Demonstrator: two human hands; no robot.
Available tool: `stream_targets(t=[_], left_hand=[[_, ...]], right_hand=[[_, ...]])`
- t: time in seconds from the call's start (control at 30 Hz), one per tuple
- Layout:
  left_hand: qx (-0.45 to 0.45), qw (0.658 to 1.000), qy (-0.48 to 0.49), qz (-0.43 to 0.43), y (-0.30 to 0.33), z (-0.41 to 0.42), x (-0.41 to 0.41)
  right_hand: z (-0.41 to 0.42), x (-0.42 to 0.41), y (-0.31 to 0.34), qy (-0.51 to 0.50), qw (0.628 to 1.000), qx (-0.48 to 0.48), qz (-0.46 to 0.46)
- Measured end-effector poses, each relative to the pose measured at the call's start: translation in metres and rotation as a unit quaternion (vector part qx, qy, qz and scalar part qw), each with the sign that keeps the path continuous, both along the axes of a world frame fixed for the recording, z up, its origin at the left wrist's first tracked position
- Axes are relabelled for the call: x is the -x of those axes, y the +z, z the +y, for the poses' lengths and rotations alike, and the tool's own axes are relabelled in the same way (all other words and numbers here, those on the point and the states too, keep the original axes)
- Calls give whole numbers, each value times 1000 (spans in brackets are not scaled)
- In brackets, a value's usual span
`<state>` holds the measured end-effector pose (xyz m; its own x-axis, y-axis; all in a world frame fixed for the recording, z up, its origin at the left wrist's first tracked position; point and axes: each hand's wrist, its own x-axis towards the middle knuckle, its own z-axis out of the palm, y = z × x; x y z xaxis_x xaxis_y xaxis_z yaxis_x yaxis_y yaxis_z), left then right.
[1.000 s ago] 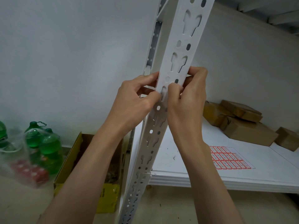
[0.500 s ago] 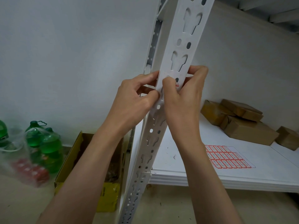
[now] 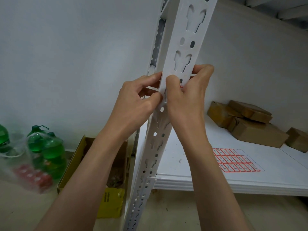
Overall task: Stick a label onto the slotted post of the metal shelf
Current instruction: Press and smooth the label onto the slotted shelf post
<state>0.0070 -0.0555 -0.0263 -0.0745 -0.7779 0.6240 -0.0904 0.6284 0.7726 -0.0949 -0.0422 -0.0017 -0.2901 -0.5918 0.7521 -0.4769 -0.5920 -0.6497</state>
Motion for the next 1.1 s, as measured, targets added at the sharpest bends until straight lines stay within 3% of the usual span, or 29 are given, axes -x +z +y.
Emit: stream_targets(t=[0.6, 0.97, 1.1], left_hand=[[14, 1000, -4, 12, -2, -1, 1], [3, 1000, -1, 5, 0, 1, 1], [-4, 1000, 2, -6, 1, 3, -1]], right_hand=[[7, -1, 2, 55, 995, -45, -71], [10, 12, 1, 43, 998, -38, -37], [12, 18, -7, 10, 999, 27, -36]])
